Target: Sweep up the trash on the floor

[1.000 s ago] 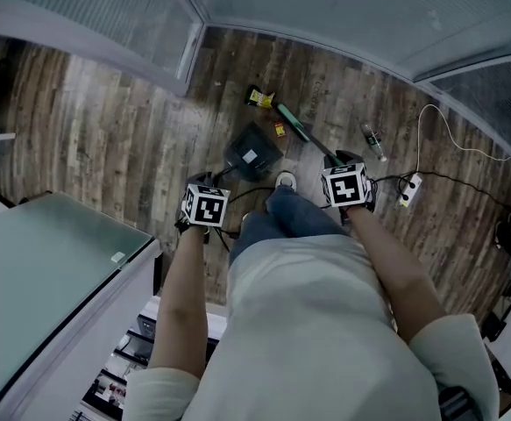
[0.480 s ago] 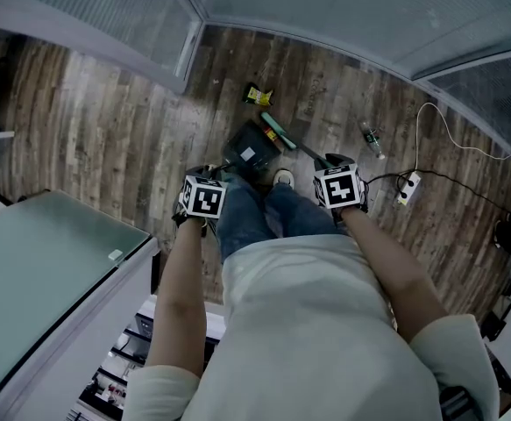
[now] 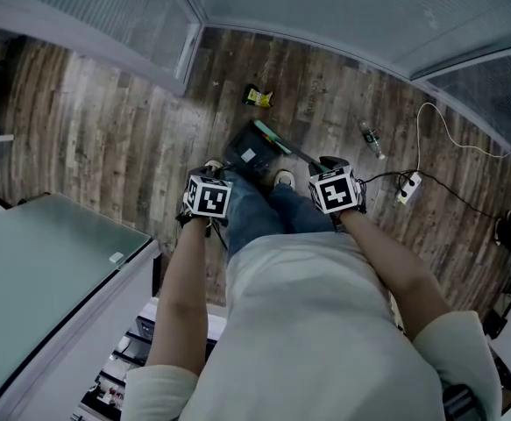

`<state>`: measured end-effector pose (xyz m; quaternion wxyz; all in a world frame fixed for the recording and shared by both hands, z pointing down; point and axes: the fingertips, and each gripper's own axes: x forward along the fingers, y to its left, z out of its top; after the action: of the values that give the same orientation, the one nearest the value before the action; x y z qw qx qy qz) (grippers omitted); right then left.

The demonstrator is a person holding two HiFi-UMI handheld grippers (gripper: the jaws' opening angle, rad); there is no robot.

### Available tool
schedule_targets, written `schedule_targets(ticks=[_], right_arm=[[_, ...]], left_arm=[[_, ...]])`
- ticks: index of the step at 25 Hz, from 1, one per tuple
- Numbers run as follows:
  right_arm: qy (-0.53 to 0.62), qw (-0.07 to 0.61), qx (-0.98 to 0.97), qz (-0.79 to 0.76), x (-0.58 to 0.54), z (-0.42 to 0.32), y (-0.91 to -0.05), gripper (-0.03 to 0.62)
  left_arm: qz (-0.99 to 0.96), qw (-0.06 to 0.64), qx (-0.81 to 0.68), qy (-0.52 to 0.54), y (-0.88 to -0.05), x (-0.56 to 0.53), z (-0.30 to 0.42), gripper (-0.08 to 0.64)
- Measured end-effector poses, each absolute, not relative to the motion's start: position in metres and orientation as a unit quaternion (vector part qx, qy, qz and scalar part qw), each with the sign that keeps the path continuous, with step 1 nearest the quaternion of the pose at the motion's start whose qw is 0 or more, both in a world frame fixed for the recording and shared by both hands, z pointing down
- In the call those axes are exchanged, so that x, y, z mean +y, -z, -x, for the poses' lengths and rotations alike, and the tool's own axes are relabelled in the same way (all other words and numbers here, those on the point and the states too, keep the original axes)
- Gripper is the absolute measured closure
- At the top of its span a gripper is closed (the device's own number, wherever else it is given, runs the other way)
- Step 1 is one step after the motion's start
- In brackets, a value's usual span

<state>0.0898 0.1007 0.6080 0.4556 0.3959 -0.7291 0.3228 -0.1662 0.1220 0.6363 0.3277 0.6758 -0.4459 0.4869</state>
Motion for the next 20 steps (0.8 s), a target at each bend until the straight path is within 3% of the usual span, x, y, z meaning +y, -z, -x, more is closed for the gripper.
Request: schedule_targets(ticks=[7,20], right_arm=[[-0.376,0.430,-0.725,-0.384,0.114,-0.078,-0.608,0.491],[-0.360,0.436,-0.740,-0.365,0.121,-0.063,-0.599,0.491]], left_arm=[[-0.677,0.326,-0.446,-0.486,-0.638,0.125,0.170,0.468],[-0.679,0.324,-0.445,-0.486,-0.637,0.125,0.172,0.468]])
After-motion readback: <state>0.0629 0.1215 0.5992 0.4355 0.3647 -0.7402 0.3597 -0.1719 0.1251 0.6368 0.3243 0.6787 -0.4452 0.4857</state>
